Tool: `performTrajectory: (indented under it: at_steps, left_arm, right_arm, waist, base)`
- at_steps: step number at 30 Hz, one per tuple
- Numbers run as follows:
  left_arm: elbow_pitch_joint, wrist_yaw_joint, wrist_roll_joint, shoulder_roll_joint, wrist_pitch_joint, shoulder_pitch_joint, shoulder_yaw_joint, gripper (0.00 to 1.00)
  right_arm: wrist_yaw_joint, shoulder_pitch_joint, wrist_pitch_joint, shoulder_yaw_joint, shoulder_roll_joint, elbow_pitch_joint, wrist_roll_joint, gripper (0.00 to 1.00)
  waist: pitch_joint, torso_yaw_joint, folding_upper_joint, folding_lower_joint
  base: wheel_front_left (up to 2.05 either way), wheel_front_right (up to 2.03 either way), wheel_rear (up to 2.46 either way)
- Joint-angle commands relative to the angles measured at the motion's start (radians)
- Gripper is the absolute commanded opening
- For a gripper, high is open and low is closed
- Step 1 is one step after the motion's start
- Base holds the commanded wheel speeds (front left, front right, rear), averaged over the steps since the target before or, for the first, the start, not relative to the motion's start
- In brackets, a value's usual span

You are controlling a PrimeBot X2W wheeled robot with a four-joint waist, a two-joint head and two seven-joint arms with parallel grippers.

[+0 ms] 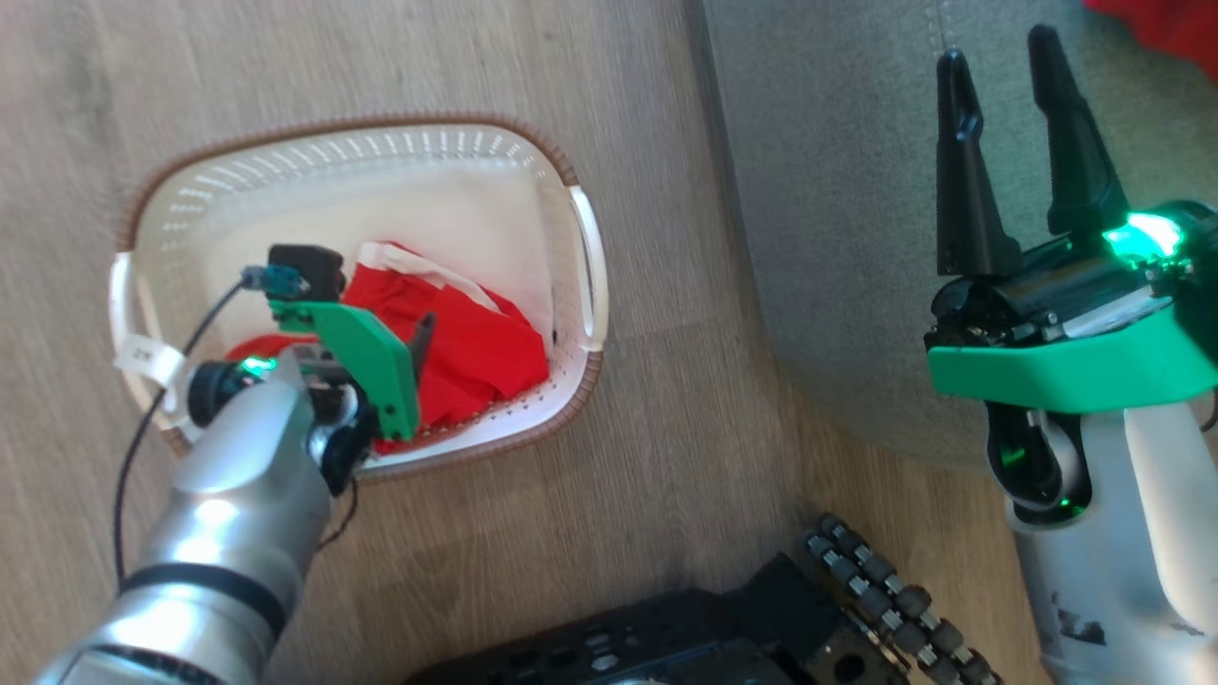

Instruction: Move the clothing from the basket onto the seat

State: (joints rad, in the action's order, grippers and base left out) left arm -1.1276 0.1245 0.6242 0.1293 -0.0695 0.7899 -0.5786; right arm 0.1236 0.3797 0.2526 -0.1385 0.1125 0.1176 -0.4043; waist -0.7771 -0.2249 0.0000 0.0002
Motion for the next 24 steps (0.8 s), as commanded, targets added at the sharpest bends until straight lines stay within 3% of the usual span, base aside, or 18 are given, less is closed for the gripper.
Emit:
performTrajectory:
  at_steps: [1,9,20,21,23,24]
  left_arm:
    - [-0.01,0.006,-0.005,0.027,0.003,0.006,0.012,1.0]
    - [-0.116,0.004,-0.017,0.042,-0.069,0.053,-0.019,1.0]
    - [-0.148,0.005,-0.008,0.06,-0.129,0.062,-0.036,0.98]
    - [-0.149,0.005,-0.007,0.062,-0.129,0.062,-0.037,0.85]
    - [-0.15,0.005,-0.006,0.065,-0.125,0.065,-0.039,0.38]
    - [-0.151,0.005,-0.004,0.066,-0.122,0.066,-0.04,0.08]
  right_arm:
    - [0.007,-0.012,0.009,-0.021,-0.012,0.043,0.01,1.0]
    - [0.007,0.003,0.009,-0.034,-0.029,0.093,0.027,1.0]
    - [0.007,0.009,0.009,-0.031,-0.042,0.171,0.055,1.0]
    - [0.007,0.009,0.009,-0.029,-0.043,0.18,0.057,1.0]
    - [0.007,0.007,0.009,-0.027,-0.045,0.192,0.061,1.0]
    - [0.007,0.006,0.009,-0.027,-0.047,0.196,0.062,1.0]
  waist:
    - [-0.025,-0.014,0.0,-0.0002]
    - [-0.08,-0.031,0.0,-0.0002]
    - [-0.123,-0.047,0.0,-0.0002]
    - [-0.125,-0.049,0.0,-0.0002]
    - [-0.129,-0.051,0.0,-0.0002]
    - [-0.129,-0.051,0.0,-0.0002]
  base:
    - [0.0,0.0,0.0]
    - [0.0,0.0,0.0]
    - [0.0,0.0,0.0]
    - [0.0,0.0,0.0]
    - [0.0,0.0,0.0]
    - [0.0,0.0,0.0]
